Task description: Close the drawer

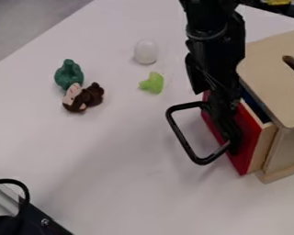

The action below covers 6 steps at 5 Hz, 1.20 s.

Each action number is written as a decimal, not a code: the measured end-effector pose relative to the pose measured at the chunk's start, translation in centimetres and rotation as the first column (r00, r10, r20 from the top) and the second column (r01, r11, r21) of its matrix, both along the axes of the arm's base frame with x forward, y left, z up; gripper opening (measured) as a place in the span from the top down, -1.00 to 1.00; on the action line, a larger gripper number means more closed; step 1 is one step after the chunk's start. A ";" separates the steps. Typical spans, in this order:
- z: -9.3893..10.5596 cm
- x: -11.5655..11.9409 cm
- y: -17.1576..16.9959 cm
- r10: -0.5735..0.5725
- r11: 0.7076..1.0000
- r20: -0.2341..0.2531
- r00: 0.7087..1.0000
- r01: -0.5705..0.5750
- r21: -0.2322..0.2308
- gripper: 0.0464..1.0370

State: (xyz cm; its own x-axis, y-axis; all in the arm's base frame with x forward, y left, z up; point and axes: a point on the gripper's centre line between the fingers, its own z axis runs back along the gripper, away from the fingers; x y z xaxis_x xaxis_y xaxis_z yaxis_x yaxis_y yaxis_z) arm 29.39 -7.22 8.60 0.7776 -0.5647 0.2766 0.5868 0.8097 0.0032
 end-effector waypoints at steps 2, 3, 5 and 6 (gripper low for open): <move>-0.5 1.0 -2.0 -0.010 1.000 0.006 1.000 0.010 0.009 -0.93; -0.5 1.4 -2.5 -0.008 1.000 0.015 1.000 0.008 0.004 -0.93; 0.3 1.0 -2.4 0.009 1.000 0.037 0.999 -0.009 0.011 -0.93; 2.4 -0.6 -0.8 0.072 0.996 0.063 0.995 -0.076 0.056 -0.93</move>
State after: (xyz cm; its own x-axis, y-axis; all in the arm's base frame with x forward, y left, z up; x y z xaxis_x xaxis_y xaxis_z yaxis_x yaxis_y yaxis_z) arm 28.79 -7.98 11.05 0.8006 -0.5228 0.2926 0.5225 0.8483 0.0858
